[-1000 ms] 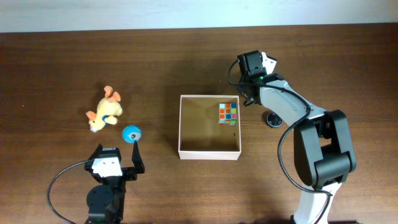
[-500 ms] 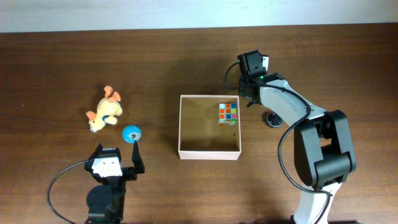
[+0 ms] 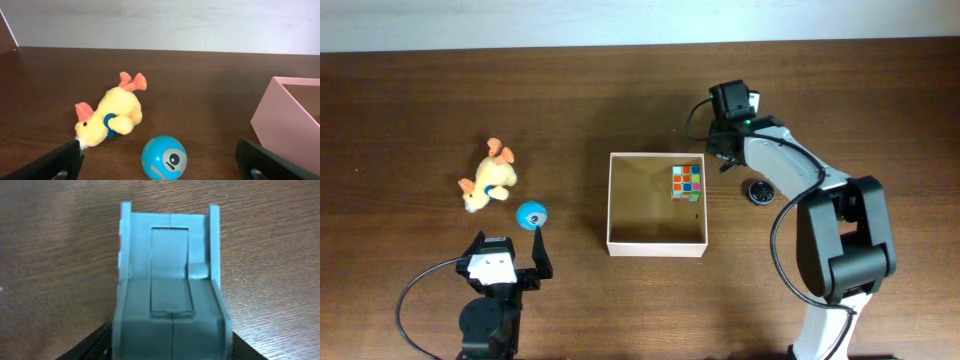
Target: Pack container
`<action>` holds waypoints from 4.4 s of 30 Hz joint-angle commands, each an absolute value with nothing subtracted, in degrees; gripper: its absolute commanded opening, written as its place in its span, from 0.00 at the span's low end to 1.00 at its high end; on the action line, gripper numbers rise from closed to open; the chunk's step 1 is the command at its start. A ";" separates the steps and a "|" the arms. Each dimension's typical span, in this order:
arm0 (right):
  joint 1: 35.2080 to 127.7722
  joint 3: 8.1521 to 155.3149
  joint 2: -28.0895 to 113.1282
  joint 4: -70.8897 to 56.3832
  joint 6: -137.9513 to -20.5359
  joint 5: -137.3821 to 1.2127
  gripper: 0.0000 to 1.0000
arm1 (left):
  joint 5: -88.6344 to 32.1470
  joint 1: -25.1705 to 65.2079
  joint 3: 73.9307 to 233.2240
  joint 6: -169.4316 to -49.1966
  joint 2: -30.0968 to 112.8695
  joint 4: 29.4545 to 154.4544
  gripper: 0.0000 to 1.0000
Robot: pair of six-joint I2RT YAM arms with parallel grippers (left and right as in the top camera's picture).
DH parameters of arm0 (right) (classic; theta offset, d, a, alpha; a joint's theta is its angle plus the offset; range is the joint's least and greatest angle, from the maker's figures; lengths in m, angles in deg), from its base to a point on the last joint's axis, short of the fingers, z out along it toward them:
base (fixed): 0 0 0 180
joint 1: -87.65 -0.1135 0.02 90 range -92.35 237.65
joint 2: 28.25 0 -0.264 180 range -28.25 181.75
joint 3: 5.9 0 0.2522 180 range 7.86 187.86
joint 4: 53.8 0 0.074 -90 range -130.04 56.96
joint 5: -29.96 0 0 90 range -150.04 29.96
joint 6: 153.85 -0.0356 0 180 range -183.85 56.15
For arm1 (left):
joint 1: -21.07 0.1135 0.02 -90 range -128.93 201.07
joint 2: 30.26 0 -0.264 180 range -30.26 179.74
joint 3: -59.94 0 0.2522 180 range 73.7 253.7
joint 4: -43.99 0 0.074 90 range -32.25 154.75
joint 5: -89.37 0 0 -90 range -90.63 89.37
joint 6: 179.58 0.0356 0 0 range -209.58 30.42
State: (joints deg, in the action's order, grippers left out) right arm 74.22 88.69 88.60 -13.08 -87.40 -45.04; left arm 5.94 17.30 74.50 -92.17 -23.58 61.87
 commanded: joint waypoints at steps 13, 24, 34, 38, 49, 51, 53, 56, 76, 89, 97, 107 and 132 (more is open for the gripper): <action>75.32 88.76 89.30 -14.11 -92.64 -48.01 0.41 | 5.59 17.49 74.24 -91.10 -23.95 61.91 0.99; 75.29 88.78 88.65 -13.67 -89.10 -48.03 0.41 | 5.57 17.49 74.24 -91.12 -23.95 61.91 0.99; 75.29 88.94 81.85 -12.51 -83.70 -47.86 0.41 | 5.57 17.49 74.24 -91.10 -23.95 61.91 0.99; 75.29 88.94 78.79 -11.92 -82.63 -47.86 0.41 | 5.59 17.49 74.24 -91.12 -23.95 61.91 0.99; 73.33 89.04 68.58 -8.09 -80.53 -50.37 0.41 | 5.57 17.49 74.24 -91.10 -23.95 61.91 0.99; 72.19 89.04 66.46 -7.33 -80.53 -50.61 0.42 | 5.57 17.49 74.24 -91.10 -23.95 61.91 0.99; 70.70 89.04 64.39 -6.37 -80.56 -50.63 0.41 | 5.57 17.49 74.24 -91.10 -23.95 61.91 0.99; 67.38 89.04 60.93 -3.99 -80.60 -50.92 0.42 | 5.59 17.49 74.24 -91.12 -23.95 61.91 0.99; 48.74 88.87 57.94 5.15 -93.58 -50.41 0.41 | 5.57 17.49 74.24 -91.12 -23.95 61.91 0.99; 46.81 88.85 67.56 4.52 -100.88 -50.65 0.41 | 5.59 17.49 74.24 -91.10 -23.95 61.91 0.99; 44.39 88.80 70.51 2.48 -101.01 -50.83 0.41 | 5.57 17.49 74.24 -91.10 -23.95 61.91 0.99; 43.03 88.74 73.39 2.42 -102.08 -50.41 0.41 | 5.59 17.49 74.24 -91.10 -23.95 61.91 0.99; 42.92 88.72 79.01 -1.65 -102.26 -50.39 0.41 | 5.59 17.49 74.24 -91.10 -23.95 61.91 0.99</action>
